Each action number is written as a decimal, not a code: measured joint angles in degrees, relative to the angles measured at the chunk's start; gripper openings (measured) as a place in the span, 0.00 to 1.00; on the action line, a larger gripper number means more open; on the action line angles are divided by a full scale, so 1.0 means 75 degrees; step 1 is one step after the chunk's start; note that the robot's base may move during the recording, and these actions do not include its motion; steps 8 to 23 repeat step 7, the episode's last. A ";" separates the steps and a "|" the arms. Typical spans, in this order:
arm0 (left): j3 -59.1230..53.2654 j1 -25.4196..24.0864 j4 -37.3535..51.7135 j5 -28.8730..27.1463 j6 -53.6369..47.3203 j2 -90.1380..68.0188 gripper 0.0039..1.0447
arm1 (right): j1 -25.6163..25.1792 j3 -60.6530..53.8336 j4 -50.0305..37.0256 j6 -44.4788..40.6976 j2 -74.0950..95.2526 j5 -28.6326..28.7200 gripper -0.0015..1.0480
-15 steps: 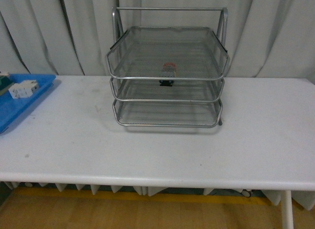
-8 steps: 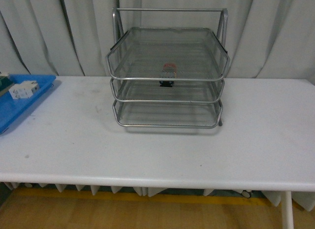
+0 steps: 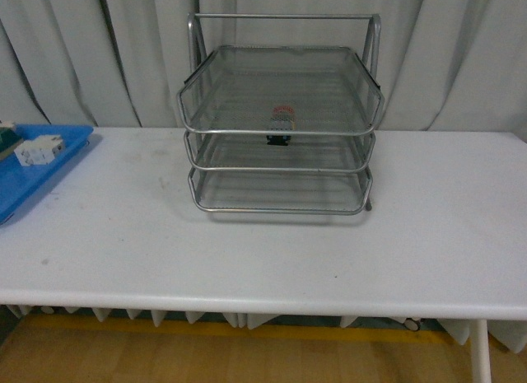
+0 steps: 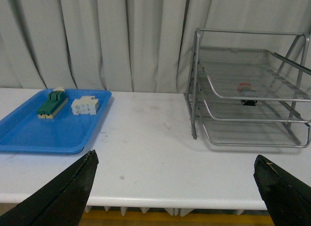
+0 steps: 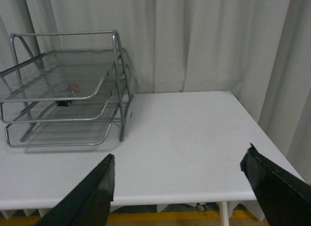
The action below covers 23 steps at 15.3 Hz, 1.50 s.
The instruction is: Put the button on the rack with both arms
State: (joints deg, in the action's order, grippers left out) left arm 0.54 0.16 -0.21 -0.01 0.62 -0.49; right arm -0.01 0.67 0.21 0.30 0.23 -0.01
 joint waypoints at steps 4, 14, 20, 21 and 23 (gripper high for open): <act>0.0000 0.0000 0.0000 0.0000 0.0000 0.0000 0.94 | 0.0000 0.0000 0.0000 0.0000 0.0000 0.0000 0.94; 0.0000 0.0000 0.0000 0.0000 0.0000 0.0000 0.94 | 0.0000 0.0000 0.0000 0.0000 0.0000 0.0000 0.94; 0.0000 0.0000 0.0000 0.0000 0.0000 0.0000 0.94 | 0.0000 0.0000 0.0000 0.0000 0.0000 0.0000 0.94; 0.0000 0.0000 0.0000 0.0000 0.0000 0.0000 0.94 | 0.0000 0.0000 0.0000 0.0000 0.0000 0.0000 0.94; 0.0000 0.0000 0.0000 0.0000 0.0000 0.0000 0.94 | 0.0000 0.0000 0.0000 0.0000 0.0000 0.0000 0.94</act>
